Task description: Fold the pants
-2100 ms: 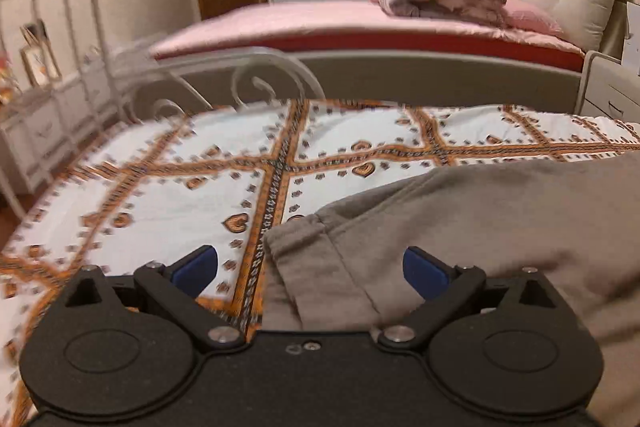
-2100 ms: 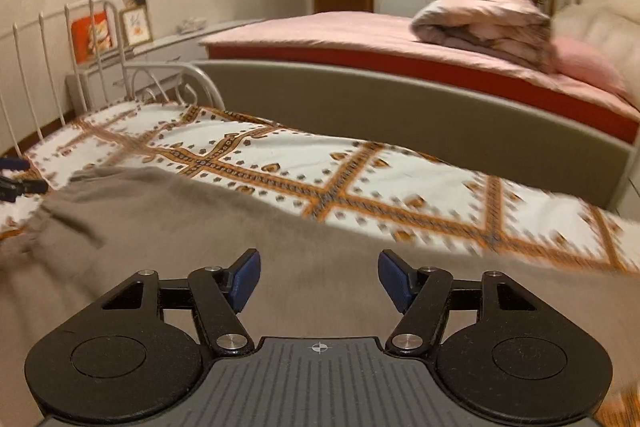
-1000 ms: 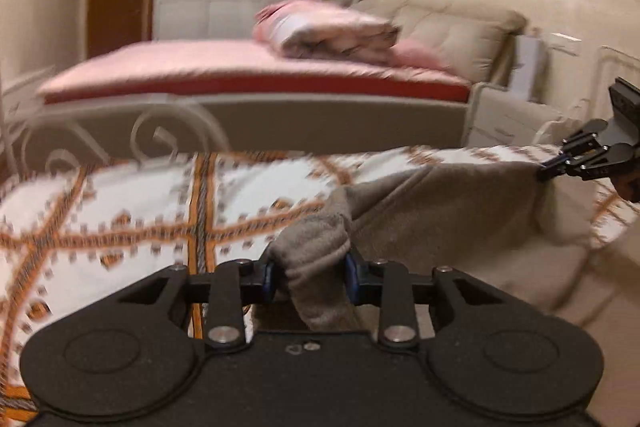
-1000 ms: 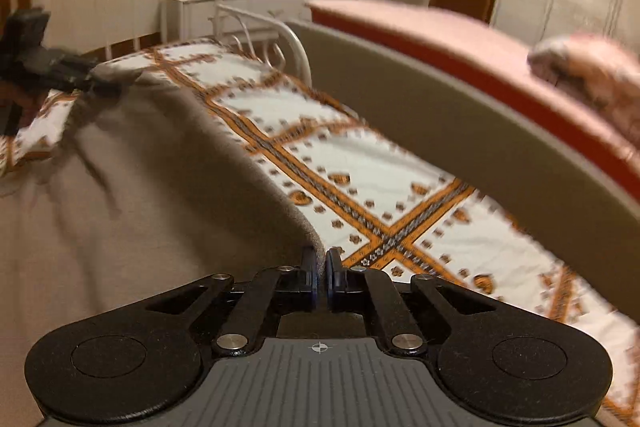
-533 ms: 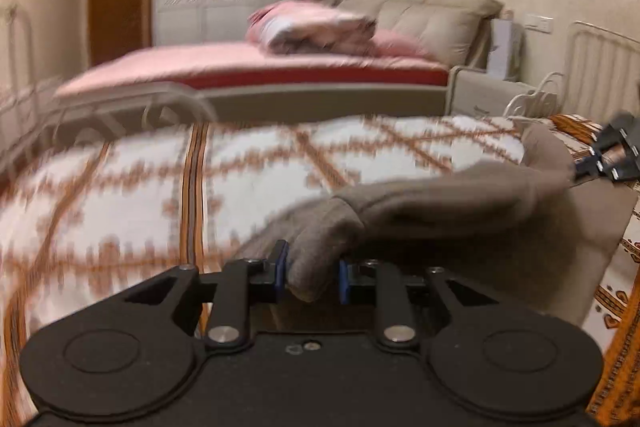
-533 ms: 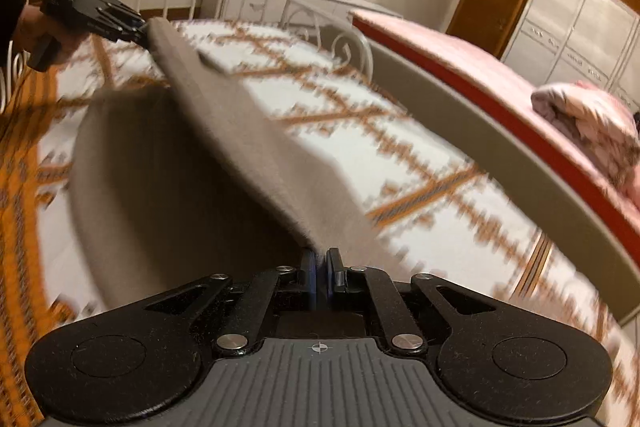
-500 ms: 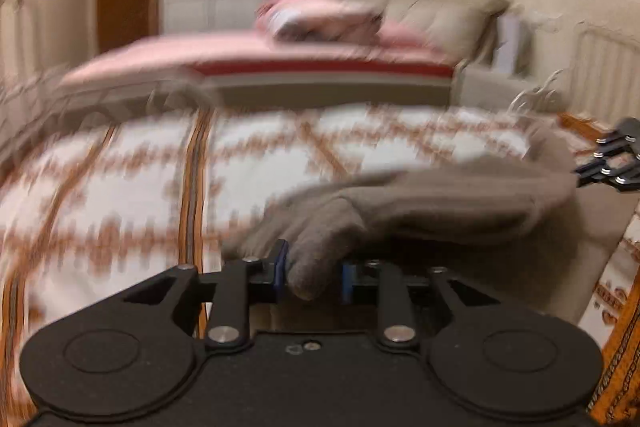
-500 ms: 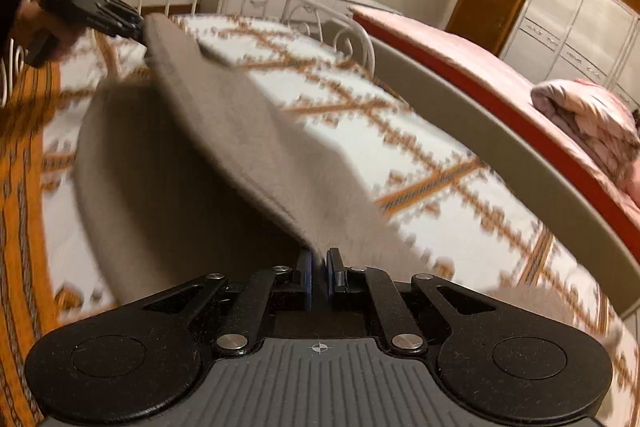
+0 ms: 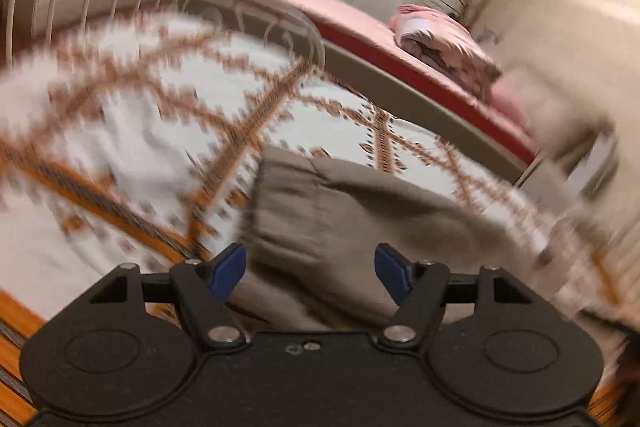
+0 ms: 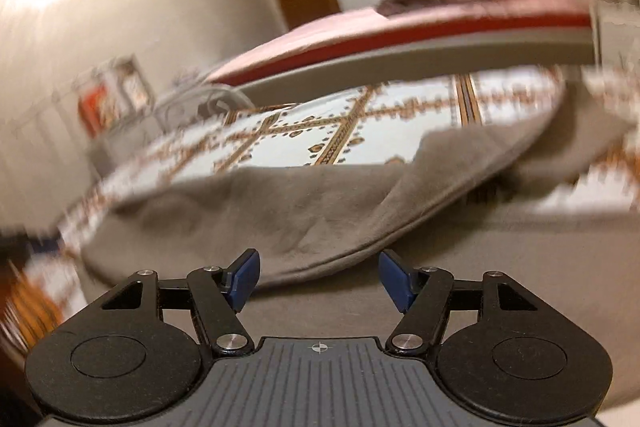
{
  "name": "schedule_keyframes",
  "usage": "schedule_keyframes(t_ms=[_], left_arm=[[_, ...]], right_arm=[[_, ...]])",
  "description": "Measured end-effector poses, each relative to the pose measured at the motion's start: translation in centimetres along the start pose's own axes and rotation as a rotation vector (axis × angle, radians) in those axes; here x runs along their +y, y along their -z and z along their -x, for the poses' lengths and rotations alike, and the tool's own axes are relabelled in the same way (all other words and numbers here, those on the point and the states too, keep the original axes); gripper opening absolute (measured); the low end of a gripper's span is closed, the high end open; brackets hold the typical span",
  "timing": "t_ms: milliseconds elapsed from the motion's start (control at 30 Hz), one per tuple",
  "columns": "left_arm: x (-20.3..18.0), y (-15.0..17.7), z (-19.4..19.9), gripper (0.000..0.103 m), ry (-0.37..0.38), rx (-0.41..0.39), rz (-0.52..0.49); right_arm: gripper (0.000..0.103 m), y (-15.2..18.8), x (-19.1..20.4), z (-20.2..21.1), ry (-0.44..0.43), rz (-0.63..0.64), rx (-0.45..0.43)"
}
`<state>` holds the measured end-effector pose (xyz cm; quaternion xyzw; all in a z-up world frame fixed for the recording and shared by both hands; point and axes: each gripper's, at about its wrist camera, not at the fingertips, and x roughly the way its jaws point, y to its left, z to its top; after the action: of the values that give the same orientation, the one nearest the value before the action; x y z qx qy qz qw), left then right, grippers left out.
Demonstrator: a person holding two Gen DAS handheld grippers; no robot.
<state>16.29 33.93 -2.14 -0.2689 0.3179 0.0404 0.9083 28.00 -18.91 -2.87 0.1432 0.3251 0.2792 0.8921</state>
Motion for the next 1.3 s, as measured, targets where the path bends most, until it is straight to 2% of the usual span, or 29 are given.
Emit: schedule_keyframes(t_ms=[33,67,167,267,367,400,433,500,567,667,733,833,967,1067,1233,1300], left_arm=[[0.2,0.3,-0.5,0.054,0.028,0.015,0.046],[0.5,0.5,-1.3,0.052,0.048,0.032,0.083],[1.0,1.1,-3.5,0.051,0.034,0.074,0.138],[2.1,1.2,-4.0,0.05,0.065,0.05,0.194],[3.3,0.7,-4.8,0.048,0.096,0.04,0.261],[3.5,0.5,-5.3,0.048,0.099,0.041,0.272],[3.7,0.3,-5.8,0.047,0.101,0.042,0.282],[4.2,0.3,-6.3,0.038,0.106,0.042,0.315],[4.8,0.3,-6.3,0.023,0.105,0.037,0.352],[5.3,0.4,-6.3,0.021,0.116,0.03,0.36],[5.1,0.4,-6.2,0.021,0.109,0.03,0.344],[5.1,0.8,-5.7,0.024,0.078,0.048,0.387],[4.4,1.3,-4.1,0.042,0.048,0.029,0.377],[4.5,1.2,-4.9,0.043,0.048,0.027,0.37],[5.8,0.7,-6.7,0.045,0.117,-0.06,0.443],[5.8,0.5,-6.9,0.042,0.119,-0.077,0.446]], right_arm=[[0.066,-0.3,-0.6,-0.5,-0.003,-0.061,0.007],[0.066,-0.5,-1.3,-0.9,-0.011,-0.122,0.014],[0.066,-1.1,-3.4,-2.4,-0.01,-0.27,0.042],[0.062,-1.3,-5.1,-3.4,-0.015,-0.345,0.047],[0.043,-1.6,-6.0,-4.7,-0.022,-0.376,0.059],[0.032,-1.6,-6.3,-5.2,-0.018,-0.384,0.066],[0.025,-1.6,-6.7,-5.7,-0.007,-0.39,0.076],[0.02,-1.6,-7.2,-6.3,0.006,-0.403,0.082],[0.014,-1.6,-7.2,-6.7,0.011,-0.403,0.084],[0.01,-1.6,-7.0,-6.4,0.004,-0.367,0.081],[0.009,-1.7,-6.8,-5.8,0.0,-0.335,0.074],[0.009,-2.0,-6.0,-5.5,-0.001,-0.33,0.073],[0.01,-1.9,-5.7,-5.5,-0.013,-0.329,0.078],[0.01,-1.6,-5.6,-5.4,-0.017,-0.343,0.079],[0.01,-1.4,-5.9,-6.1,-0.014,-0.405,0.093],[0.009,-1.2,-6.4,-6.5,-0.016,-0.44,0.091]])
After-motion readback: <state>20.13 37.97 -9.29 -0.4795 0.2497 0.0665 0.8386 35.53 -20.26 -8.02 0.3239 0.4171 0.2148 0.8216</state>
